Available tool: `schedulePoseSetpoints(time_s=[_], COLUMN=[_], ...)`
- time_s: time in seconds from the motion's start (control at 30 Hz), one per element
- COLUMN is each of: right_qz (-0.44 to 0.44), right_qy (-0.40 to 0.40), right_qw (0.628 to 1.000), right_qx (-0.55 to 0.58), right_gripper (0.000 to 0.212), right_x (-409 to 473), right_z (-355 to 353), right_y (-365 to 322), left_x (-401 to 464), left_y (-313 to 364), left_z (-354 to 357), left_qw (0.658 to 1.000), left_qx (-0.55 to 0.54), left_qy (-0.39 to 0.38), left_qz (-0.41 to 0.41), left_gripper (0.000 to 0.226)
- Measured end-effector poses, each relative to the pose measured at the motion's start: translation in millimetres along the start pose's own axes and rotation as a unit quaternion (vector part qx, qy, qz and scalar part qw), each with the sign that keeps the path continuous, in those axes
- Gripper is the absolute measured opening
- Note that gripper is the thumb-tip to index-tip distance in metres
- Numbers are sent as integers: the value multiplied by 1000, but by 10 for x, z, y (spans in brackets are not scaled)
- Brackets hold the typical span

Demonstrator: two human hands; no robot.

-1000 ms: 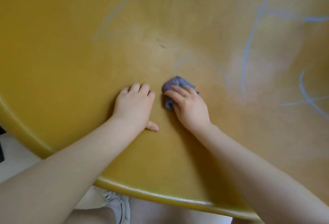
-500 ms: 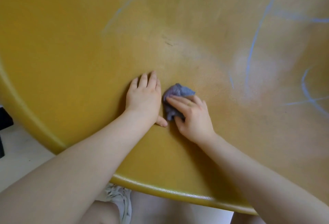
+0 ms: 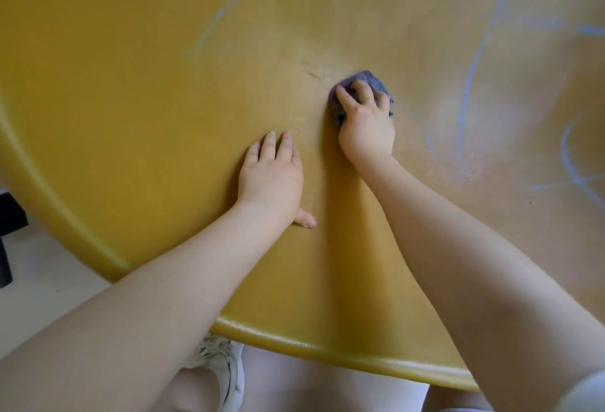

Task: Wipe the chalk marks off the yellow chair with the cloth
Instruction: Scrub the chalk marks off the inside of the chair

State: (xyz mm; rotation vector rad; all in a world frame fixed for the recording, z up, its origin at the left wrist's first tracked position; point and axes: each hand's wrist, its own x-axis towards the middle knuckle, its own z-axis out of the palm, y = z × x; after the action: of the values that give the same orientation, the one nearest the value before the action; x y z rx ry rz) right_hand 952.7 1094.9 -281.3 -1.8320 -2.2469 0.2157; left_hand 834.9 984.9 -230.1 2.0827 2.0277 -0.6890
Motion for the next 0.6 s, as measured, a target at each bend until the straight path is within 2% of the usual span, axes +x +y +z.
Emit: schedulePoseSetpoints(time_s=[0.07, 0.2, 0.3, 0.4, 0.5, 0.6], right_qz=[7, -53, -109, -136, -111, -41], right_qy=[-20, -66, -81, -98, -72, -60], right_qw=[1000, 996, 989, 978, 986, 996], right_qx=[8, 4, 61, 121, 104, 50], right_gripper=[49, 46, 48, 48, 47, 48], right_x=[-108, -689, -1197, -1322, -1139, -785], right_z=[-42, -158, -198, -194, -132, -84], right_y=[-51, 56, 219, 402, 465, 514], left_x=[-14, -31, 1, 75, 202, 338], left_y=[2, 19, 43, 77, 105, 175], left_z=[6, -12, -33, -50, -98, -123], left_qw=[1000, 1000, 999, 996, 994, 994], left_qx=[3, -2, -31, -75, -68, -28], left_qy=[2, 0, -1, 3, 32, 56], left_qz=[3, 3, 23, 57, 76, 85], left_gripper=[120, 118, 113, 106, 106, 111])
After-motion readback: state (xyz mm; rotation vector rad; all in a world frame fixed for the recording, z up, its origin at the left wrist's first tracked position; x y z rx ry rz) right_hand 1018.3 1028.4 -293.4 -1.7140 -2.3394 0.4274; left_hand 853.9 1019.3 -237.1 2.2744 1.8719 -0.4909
